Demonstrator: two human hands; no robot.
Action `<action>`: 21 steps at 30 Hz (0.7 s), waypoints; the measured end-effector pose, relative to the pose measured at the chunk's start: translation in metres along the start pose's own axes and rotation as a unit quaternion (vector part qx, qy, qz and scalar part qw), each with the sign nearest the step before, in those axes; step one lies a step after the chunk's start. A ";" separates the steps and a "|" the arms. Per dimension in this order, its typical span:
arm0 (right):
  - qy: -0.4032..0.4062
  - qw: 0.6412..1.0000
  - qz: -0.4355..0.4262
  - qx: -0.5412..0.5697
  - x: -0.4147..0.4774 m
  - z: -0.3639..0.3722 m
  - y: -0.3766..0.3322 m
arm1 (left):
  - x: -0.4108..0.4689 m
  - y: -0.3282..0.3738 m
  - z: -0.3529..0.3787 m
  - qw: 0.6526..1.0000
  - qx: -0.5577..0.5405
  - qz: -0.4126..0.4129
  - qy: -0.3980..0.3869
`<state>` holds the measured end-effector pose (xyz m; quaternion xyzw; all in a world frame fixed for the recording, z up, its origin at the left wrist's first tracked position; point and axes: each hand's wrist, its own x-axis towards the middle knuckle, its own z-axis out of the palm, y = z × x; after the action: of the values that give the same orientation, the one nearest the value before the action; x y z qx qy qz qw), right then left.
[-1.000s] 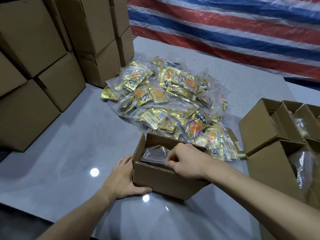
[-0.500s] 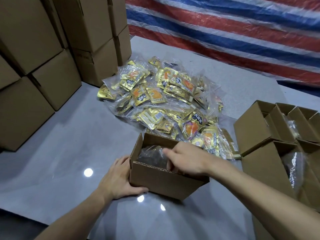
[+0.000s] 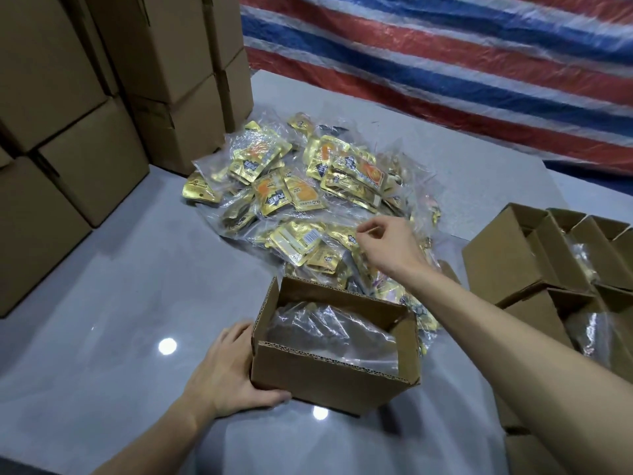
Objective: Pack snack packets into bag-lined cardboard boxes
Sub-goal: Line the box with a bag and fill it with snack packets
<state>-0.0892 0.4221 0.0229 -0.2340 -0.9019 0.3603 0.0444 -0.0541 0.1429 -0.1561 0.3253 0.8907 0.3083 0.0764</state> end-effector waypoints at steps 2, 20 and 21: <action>-0.008 0.999 0.024 -0.040 0.016 0.011 0.001 | -0.001 0.002 -0.001 1.000 -0.016 -0.010 0.014; -0.022 0.994 0.030 -0.103 0.049 0.028 -0.014 | -0.004 0.012 -0.008 0.995 -0.063 -0.072 0.023; 0.005 0.994 -0.009 -0.111 0.043 0.026 -0.016 | -0.004 0.013 -0.009 0.995 -0.063 -0.075 0.024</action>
<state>-0.1402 0.4155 0.0102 -0.2316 -0.9382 0.2558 0.0259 -0.0472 0.1436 -0.1416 0.2449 0.8929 0.3651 0.0977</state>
